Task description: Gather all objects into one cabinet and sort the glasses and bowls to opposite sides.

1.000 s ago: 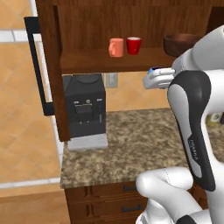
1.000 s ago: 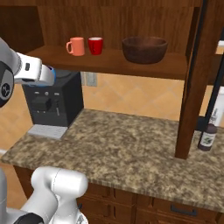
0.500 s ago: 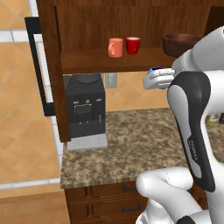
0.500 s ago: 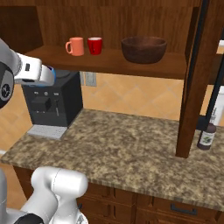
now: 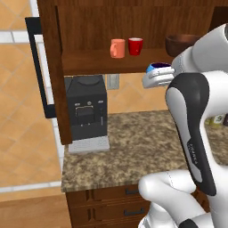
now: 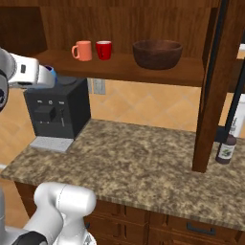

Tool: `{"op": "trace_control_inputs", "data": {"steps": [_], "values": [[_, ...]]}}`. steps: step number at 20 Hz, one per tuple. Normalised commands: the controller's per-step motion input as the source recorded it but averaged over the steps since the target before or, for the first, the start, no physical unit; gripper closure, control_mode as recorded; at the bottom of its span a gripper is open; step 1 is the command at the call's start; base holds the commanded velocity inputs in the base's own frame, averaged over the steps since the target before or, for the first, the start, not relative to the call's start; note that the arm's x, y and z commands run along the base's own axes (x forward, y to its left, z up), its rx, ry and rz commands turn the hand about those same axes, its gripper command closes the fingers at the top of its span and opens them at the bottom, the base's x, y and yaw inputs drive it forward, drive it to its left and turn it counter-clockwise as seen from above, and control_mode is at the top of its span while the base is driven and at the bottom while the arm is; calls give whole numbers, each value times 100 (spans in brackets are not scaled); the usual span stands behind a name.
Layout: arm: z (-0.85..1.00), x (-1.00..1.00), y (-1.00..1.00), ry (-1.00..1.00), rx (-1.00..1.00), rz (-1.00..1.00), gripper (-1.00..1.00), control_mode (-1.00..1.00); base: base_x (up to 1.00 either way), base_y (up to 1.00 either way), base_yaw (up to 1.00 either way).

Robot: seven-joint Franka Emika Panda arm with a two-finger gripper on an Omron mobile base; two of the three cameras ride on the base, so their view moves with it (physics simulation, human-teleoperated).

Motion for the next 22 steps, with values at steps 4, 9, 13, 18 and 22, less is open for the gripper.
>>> {"op": "trace_control_inputs", "data": {"steps": [4,9,13,18,22], "values": [[14,34,-12,-1,1,16,100,-100,0,0,0],[-8,51,2,0,2,37,100,-100,0,0,0],[-29,76,24,0,0,32,100,-100,0,0,0],[-3,42,48,-7,0,17,100,-100,0,0,0],[28,20,39,-20,-11,2,100,-100,0,0,0]]}}
